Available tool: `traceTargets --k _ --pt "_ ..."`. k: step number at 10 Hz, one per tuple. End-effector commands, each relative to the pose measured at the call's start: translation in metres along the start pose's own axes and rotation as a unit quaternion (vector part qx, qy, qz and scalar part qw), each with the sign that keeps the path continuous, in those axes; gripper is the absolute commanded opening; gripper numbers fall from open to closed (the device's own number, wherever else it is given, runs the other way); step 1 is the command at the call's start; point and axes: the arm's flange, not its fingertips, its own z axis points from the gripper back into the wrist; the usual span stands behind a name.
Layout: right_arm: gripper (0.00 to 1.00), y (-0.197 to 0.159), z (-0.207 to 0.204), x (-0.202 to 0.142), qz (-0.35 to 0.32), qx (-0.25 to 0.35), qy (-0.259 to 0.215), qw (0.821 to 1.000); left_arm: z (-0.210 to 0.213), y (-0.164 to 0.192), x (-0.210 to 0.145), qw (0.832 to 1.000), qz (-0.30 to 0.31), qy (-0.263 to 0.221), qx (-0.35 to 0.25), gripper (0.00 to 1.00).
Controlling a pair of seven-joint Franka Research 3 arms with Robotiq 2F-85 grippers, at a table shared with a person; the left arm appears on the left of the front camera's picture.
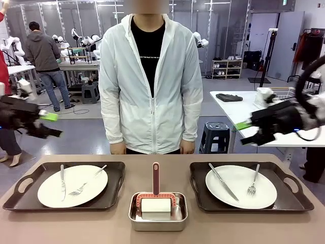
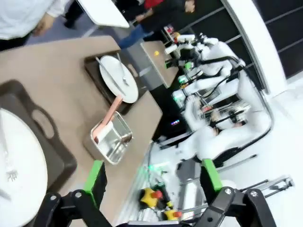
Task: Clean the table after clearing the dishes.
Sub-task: When the left (or right) Handle tray is removed, use the left hand (or right hand) to clean the left (or right) side of the table with the Lint Roller.
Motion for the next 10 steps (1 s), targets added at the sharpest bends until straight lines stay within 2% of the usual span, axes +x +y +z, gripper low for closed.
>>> traceTargets --k 1,2,3,5,7,10 --pt "1.0 -0.02 0.063 -0.031 -0.011 0.023 -0.077 0.997 0.059 0.021 -0.003 0.998 0.045 -0.041 -0.006 1.0" --pt "1.0 -0.026 0.09 -0.048 -0.004 0.028 -0.097 0.995 0.087 0.026 -0.013 0.997 0.063 -0.051 0.011 1.0" --pt "1.0 -0.032 0.12 -0.066 -0.006 0.028 -0.124 0.992 0.119 0.032 -0.024 0.993 0.08 -0.09 0.012 1.0" --pt "1.0 -0.048 0.172 -0.105 -0.018 0.006 -0.154 0.988 0.173 0.03 -0.052 0.987 0.081 -0.135 0.033 1.0" --pt "1.0 -0.063 0.198 -0.13 -0.036 0.006 -0.191 0.981 0.198 0.03 -0.069 0.98 0.103 -0.164 0.05 1.0" --pt "1.0 -0.068 0.208 -0.134 -0.068 -0.022 -0.209 0.975 0.209 0.026 -0.068 0.975 0.117 -0.17 0.081 1.0"
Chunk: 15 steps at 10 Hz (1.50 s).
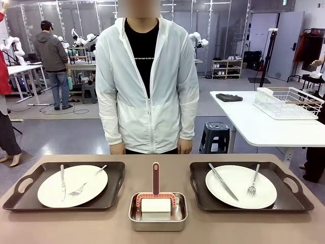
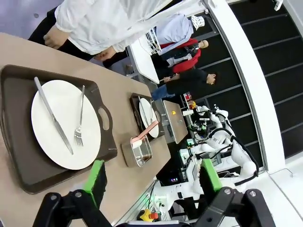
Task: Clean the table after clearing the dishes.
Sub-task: When the left (or right) Handle tray is removed, use the left hand (or right hand) to clean the left (or right) side of the table with the Lint Roller.
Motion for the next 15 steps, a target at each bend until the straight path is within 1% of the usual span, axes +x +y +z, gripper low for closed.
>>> traceTargets --k 1,15 --pt "1.0 0.0028 -0.0007 -0.0003 0.002 0.006 0.003 1.0 -0.0001 0.0007 -0.0018 1.0 -0.004 0.0 -0.003 1.0" --pt "1.0 0.0028 -0.0007 -0.0003 0.002 0.006 0.003 1.0 -0.0001 0.0007 -0.0018 1.0 -0.004 0.0 -0.003 1.0"
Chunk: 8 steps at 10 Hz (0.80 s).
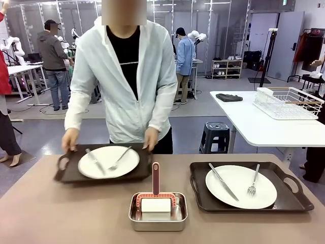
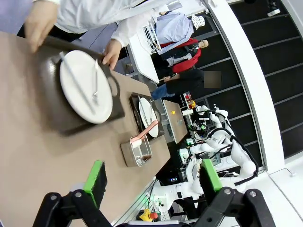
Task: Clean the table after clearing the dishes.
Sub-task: When the left (or right) Handle tray is removed, use the left hand (or right hand) to clean the left (or right) side of the table with the Lint Roller.
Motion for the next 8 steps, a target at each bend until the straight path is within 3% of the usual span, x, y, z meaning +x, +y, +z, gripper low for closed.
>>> traceTargets --k 1,8 --pt "1.0 0.0028 0.0008 0.0 0.003 0.003 0.0 1.0 0.0017 0.0 -0.0016 1.0 -0.005 -0.001 -0.002 1.0" --pt "1.0 0.0028 0.0008 0.0 0.003 0.003 0.0 1.0 0.0 0.0 0.0 1.0 0.0 0.0 0.0 1.0"
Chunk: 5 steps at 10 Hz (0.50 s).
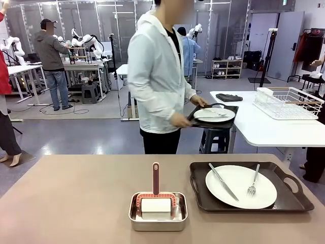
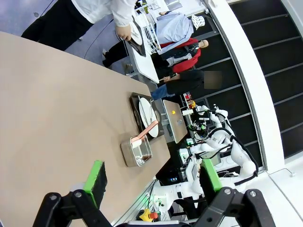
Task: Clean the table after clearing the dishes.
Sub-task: When the left (or right) Handle tray is removed, use the left hand (or right hand) to clean the left (or right) side of the table with the Lint Roller.
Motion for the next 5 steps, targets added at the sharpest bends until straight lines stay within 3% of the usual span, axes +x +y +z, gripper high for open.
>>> traceTargets --k 1,3,5 --pt "1.0 0.003 0.001 0.0 0.003 0.003 0.0 1.0 -0.012 -0.031 0.007 0.998 -0.056 0.031 0.022 1.0" --pt "1.0 0.003 0.001 0.0 0.003 0.003 0.0 1.0 -0.058 -0.103 0.021 0.974 -0.188 0.109 0.065 1.0" --pt "1.0 0.003 0.001 0.0 0.003 0.003 0.0 1.0 -0.128 -0.183 0.037 0.923 -0.305 0.209 0.105 1.0"
